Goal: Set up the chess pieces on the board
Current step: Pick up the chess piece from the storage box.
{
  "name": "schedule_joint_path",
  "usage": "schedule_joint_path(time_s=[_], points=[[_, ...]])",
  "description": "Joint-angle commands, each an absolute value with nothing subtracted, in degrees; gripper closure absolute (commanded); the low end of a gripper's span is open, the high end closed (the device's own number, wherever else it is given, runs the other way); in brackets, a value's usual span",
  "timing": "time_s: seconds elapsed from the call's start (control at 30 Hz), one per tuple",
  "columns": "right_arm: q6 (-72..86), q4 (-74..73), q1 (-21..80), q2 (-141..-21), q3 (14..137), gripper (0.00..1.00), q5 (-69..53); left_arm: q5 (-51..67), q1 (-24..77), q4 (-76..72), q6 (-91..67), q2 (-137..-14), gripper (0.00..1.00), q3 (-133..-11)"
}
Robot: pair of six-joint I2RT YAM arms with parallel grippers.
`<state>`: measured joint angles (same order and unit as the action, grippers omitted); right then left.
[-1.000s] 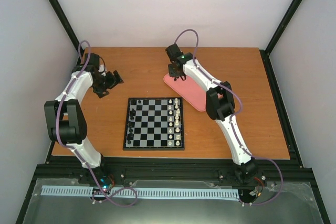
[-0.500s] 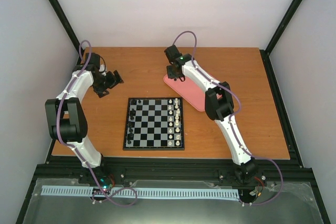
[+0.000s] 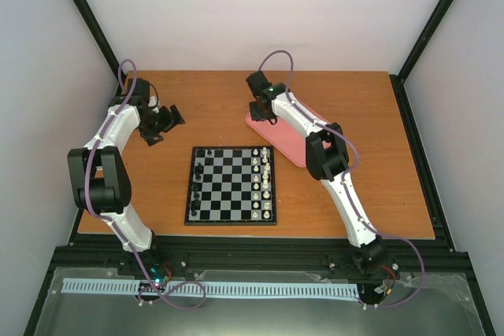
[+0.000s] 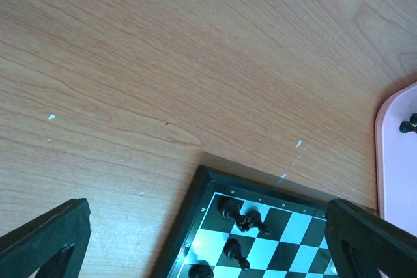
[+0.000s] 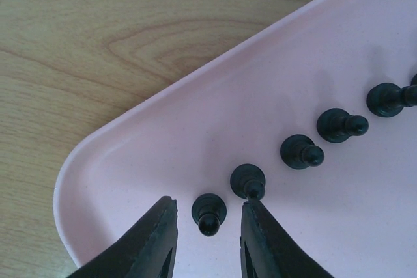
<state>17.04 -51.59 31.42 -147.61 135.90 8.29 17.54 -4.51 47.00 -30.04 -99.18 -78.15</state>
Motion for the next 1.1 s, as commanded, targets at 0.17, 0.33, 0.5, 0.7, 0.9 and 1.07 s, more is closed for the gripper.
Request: schedule_joint_path(time_s=[0.17, 0.33, 0.5, 0.7, 0.9, 1.07], points=[[17.01, -51.16, 30.68, -149.89, 138.69, 0.73, 8.04, 17.16, -4.98, 47.58, -28.75, -99.74, 0.00, -80.26], [17.14, -51.29, 30.50, -150.27, 139.29, 0.74, 8.04, 17.16, -5.01, 47.58, -28.63, -99.69, 0.00, -80.03], [17.17, -51.58, 30.45, -150.47, 139.31, 0.76, 7.70, 17.16, -4.99, 47.51, -28.56, -99.66, 0.00, -79.96], [17.27, -51.64, 30.43, -150.30, 139.31, 0.85, 7.34, 17.23, -4.97, 47.46, -28.56, -99.64, 0.00, -79.85], [17.24, -51.98, 30.41, -149.96, 139.23, 0.96, 6.50, 17.24, -5.01, 47.47, -28.63, -99.45, 0.00, -79.89], [16.61, -51.81, 30.65, -147.16, 138.25, 0.97, 6.37, 17.23, -5.01, 47.46, -28.65, -99.24, 0.00, -79.75]])
